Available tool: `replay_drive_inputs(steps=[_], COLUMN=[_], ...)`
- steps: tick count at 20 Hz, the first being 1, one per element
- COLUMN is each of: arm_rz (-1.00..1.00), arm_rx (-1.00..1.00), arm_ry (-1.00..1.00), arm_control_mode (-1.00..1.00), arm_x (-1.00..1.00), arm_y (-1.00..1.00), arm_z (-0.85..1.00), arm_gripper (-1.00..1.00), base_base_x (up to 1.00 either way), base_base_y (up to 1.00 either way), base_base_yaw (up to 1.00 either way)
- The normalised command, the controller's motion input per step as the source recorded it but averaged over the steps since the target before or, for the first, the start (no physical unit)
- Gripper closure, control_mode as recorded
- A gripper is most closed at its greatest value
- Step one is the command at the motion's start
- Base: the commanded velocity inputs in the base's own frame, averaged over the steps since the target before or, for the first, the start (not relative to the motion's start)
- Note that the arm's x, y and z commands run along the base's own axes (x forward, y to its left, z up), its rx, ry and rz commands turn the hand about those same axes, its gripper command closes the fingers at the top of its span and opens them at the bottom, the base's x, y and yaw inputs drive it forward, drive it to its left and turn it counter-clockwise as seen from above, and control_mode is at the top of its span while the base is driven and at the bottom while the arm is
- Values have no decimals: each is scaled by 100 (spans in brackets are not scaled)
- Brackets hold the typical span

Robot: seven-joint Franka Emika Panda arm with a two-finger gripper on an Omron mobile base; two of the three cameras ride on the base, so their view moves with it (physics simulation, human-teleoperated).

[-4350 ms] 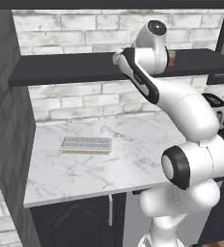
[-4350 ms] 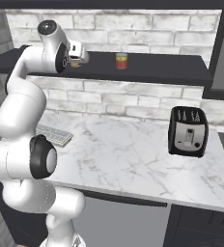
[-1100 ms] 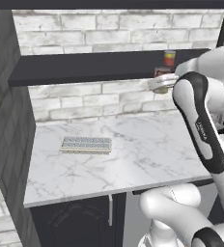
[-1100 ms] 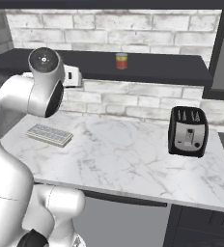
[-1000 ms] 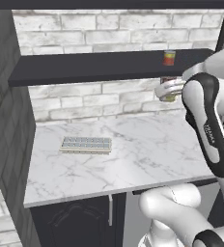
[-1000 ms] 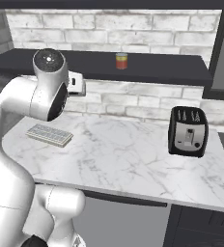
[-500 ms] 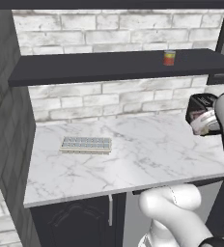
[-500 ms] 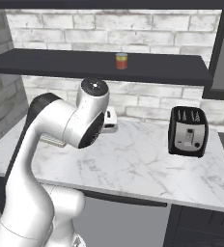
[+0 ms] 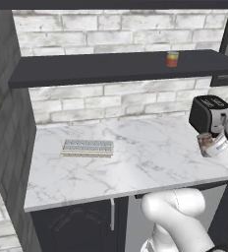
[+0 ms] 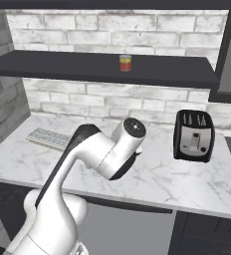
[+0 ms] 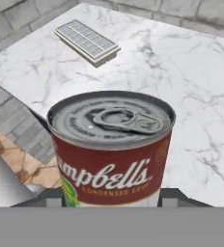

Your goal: Restock the canned food cabinet by taking the new fresh canned food from the counter and placing it in the cabinet. Then, take the old canned food from the cabinet and place it on the counter.

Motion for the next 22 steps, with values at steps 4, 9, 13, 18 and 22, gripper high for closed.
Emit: replay_drive_inputs(steps=[4,9,13,18,22], arm_rz=[5,0,0,0,0], arm_rx=[0,0,2,5,6], arm_ry=[-4,-5,-1,0,0], arm_control_mode=[-100,-100,-100,-100,-100], arm_x=[13,27,39,46,43], arm_y=[3,13,19,16,1], arm_z=[-51,-37,-24,-14,-14], arm_gripper=[100,100,100,100,100], base_base_x=[0,0,0,0,0], base_base_y=[0,0,0,0,0], base_base_yaw=[0,0,0,0,0])
